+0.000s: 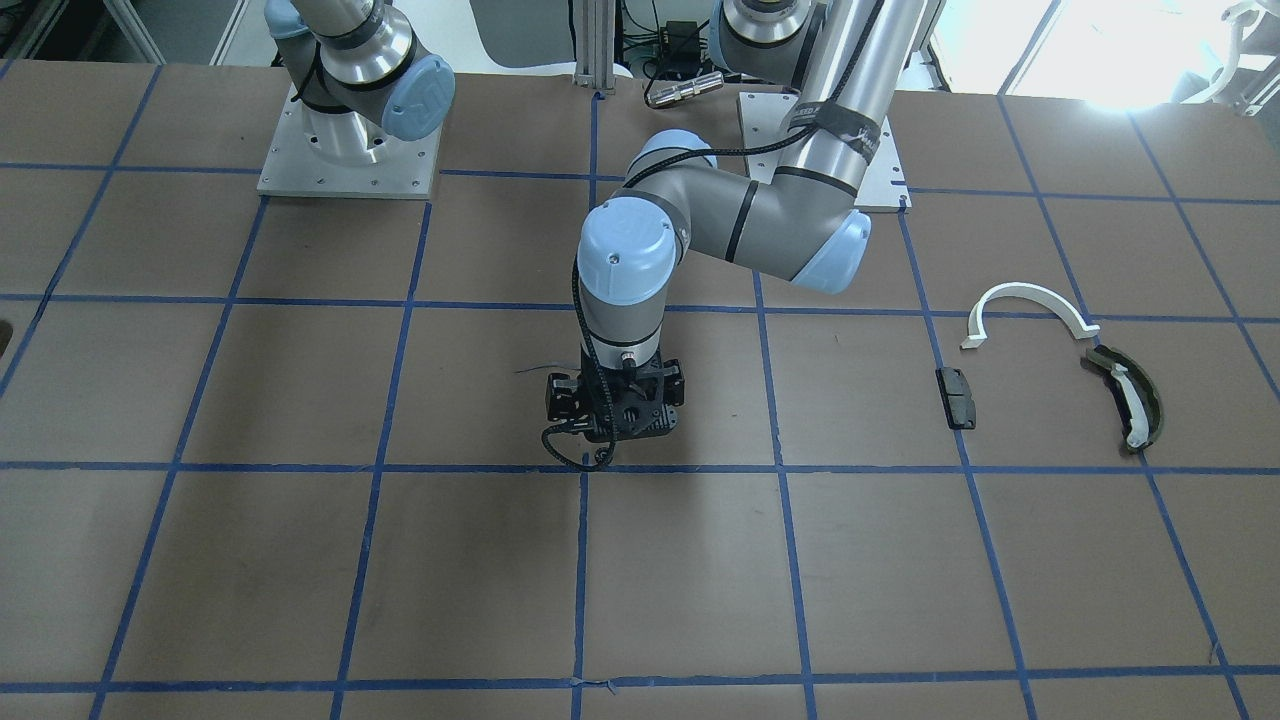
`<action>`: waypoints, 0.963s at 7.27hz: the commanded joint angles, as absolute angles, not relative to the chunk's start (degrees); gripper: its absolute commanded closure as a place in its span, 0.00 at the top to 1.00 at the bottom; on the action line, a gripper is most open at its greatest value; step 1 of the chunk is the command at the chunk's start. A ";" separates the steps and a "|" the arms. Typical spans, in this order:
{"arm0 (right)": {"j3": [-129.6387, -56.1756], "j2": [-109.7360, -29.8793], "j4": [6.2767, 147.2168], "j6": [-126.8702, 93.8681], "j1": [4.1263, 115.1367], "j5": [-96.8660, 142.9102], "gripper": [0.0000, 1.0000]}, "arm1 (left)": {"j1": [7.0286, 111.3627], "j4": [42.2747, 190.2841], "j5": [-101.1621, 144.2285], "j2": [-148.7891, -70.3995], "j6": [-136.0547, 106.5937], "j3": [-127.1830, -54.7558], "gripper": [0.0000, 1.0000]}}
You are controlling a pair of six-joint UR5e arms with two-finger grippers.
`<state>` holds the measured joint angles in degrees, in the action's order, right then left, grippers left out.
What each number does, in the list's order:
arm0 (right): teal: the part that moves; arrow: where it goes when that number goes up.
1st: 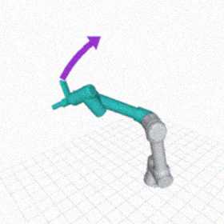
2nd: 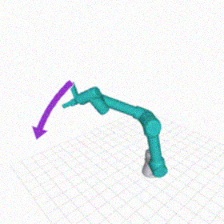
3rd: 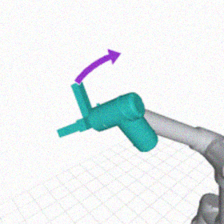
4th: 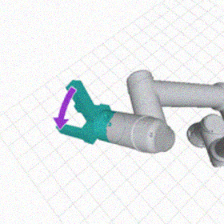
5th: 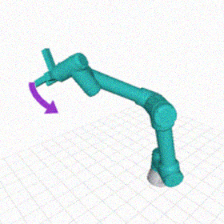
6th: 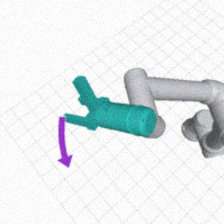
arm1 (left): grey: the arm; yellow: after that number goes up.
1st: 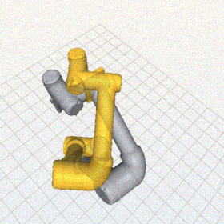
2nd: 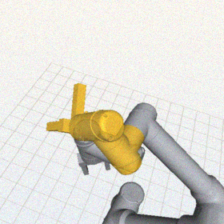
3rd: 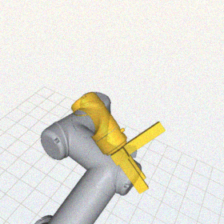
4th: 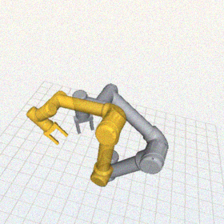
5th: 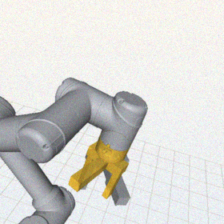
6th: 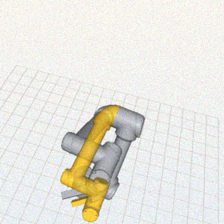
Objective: Place bearing gear from tray to pile
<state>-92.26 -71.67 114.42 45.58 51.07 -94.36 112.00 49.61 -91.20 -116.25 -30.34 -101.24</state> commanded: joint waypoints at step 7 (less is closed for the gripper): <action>-85.61 -53.45 127.70 68.19 38.24 -90.00 0.93 | 112.85 43.51 -93.34 -122.25 -30.67 -100.72 0.92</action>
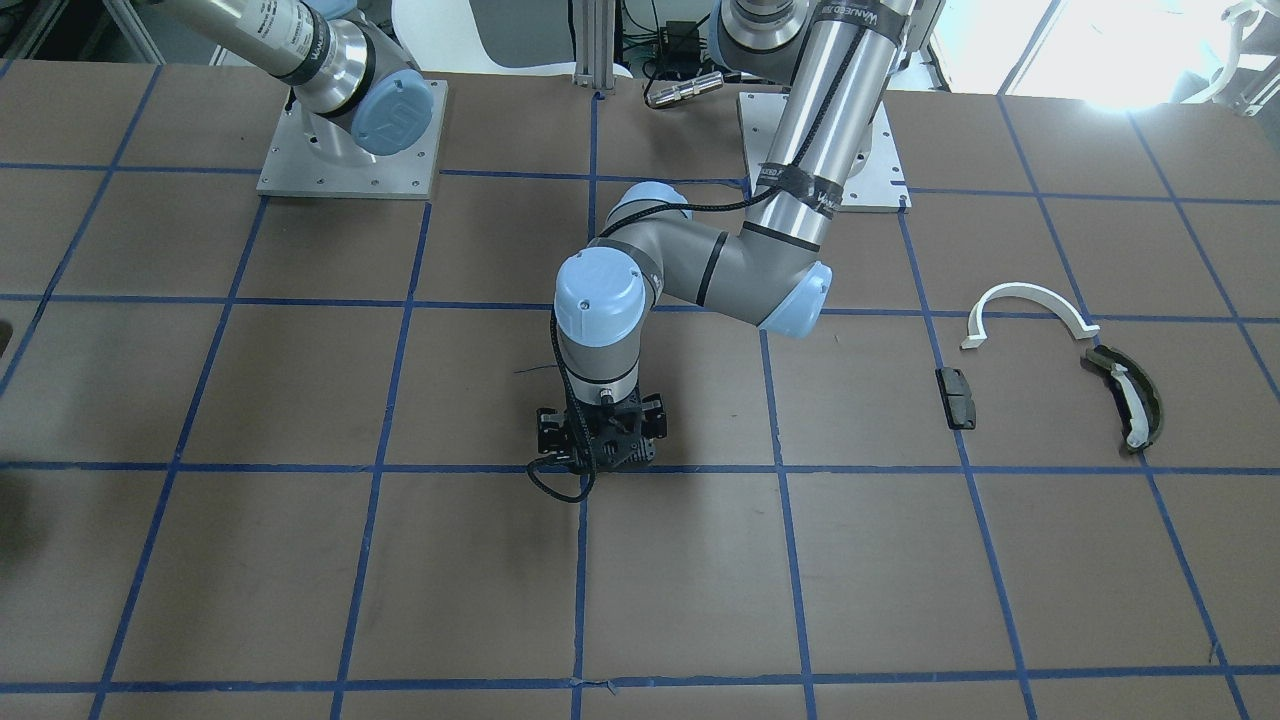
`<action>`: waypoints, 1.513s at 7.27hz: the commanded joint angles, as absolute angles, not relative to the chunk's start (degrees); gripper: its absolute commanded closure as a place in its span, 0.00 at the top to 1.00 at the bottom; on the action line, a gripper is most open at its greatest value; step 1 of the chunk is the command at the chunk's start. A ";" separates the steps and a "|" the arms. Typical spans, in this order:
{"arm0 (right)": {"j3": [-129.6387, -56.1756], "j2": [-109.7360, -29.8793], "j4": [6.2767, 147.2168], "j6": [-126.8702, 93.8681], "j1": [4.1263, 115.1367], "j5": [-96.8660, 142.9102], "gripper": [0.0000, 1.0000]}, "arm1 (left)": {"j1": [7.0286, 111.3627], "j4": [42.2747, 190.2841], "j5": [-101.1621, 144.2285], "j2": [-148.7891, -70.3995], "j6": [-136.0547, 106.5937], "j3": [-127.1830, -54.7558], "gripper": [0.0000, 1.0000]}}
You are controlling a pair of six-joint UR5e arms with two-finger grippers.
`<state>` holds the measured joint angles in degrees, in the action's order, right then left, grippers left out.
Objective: Place bearing gear from tray to pile
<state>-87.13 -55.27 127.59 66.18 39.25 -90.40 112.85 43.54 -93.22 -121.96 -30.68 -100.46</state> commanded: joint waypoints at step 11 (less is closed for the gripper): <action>-86.40 -51.50 127.71 69.43 38.14 -90.26 0.48 | 112.85 43.77 -93.34 -121.11 -29.97 -100.55 0.00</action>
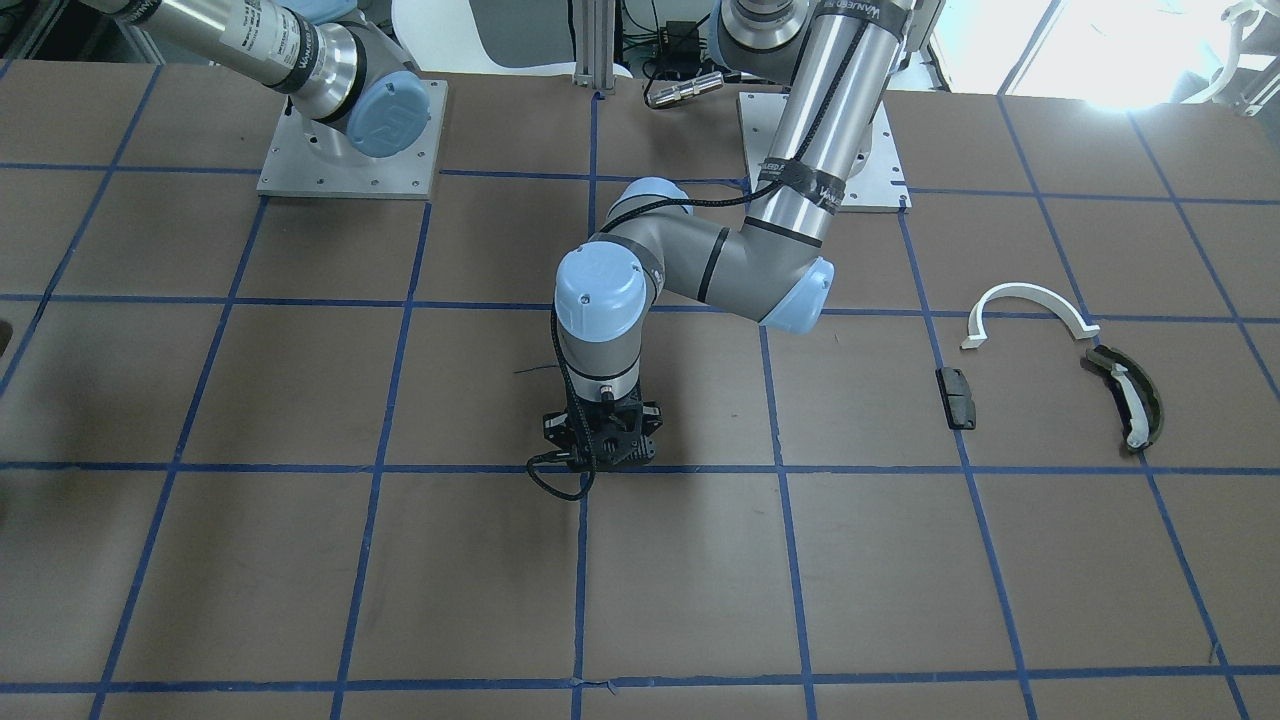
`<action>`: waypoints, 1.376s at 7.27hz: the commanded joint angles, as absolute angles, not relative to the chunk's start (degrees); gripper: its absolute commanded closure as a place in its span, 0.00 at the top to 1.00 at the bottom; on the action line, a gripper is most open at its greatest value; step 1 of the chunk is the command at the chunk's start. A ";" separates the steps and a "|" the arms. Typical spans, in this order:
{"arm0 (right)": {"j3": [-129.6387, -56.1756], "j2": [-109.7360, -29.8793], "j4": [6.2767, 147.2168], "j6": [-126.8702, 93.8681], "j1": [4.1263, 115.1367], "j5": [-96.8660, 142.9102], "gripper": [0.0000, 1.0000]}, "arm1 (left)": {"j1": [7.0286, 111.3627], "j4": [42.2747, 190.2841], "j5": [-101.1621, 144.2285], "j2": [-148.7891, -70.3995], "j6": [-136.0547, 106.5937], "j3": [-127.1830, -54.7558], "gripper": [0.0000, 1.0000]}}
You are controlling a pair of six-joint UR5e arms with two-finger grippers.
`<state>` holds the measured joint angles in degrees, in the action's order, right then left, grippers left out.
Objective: Place bearing gear from tray to pile
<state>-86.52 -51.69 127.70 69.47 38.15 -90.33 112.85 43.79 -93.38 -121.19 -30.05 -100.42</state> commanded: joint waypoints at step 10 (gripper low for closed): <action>-86.04 -67.80 110.88 53.68 46.62 -90.17 0.04 | 64.31 45.88 -92.55 -107.85 42.89 -110.30 0.00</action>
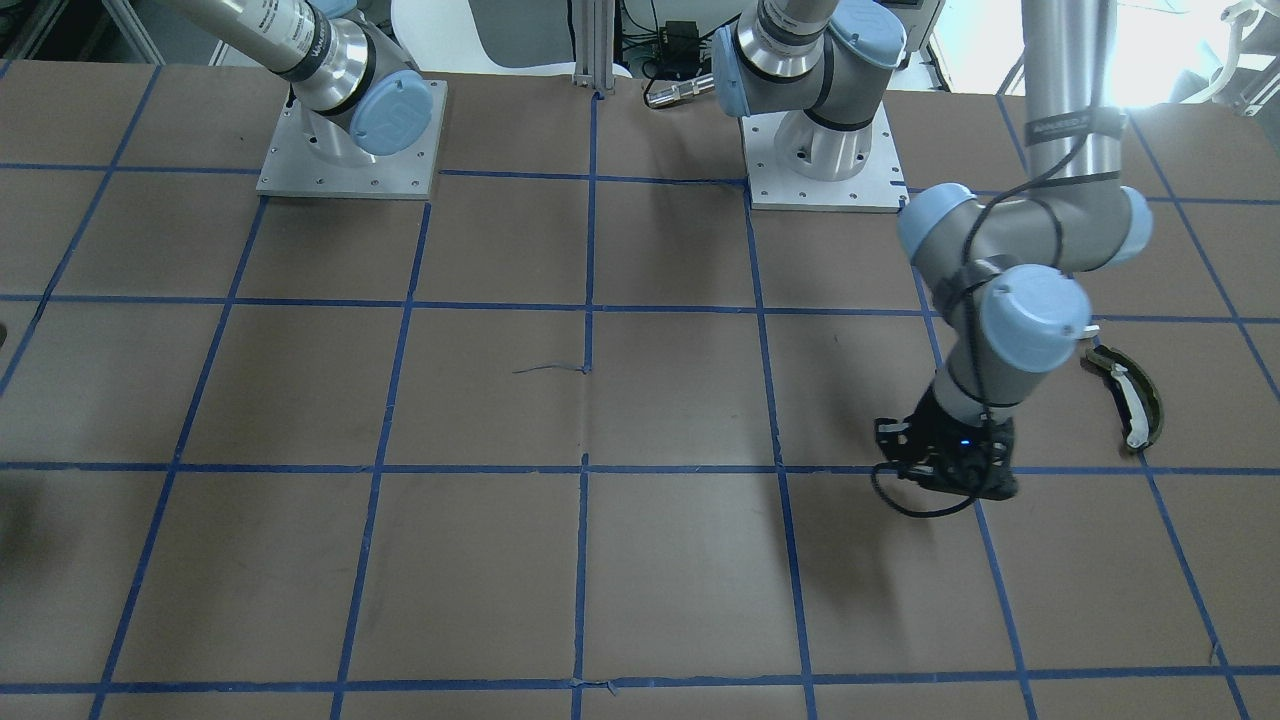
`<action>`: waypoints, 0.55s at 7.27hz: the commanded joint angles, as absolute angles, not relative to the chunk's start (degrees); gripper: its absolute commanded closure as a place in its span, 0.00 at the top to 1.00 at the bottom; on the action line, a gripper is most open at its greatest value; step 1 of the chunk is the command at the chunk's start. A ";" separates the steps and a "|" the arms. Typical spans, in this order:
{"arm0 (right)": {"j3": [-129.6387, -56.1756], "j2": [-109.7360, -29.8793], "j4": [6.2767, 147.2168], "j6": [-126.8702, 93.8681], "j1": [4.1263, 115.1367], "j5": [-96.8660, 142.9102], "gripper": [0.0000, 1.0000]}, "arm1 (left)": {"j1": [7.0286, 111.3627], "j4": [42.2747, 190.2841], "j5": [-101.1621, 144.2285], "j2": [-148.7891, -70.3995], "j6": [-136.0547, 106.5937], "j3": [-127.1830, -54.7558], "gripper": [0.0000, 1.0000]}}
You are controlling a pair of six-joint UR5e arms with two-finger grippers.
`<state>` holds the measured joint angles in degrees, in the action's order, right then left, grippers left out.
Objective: Place bearing gear from tray to pile
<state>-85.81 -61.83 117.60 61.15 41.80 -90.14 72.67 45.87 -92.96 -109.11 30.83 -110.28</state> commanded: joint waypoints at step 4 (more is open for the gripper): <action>-89.90 -79.69 101.79 23.13 70.42 -91.14 0.03 | 48.08 46.31 -91.23 -109.15 56.60 -111.09 0.00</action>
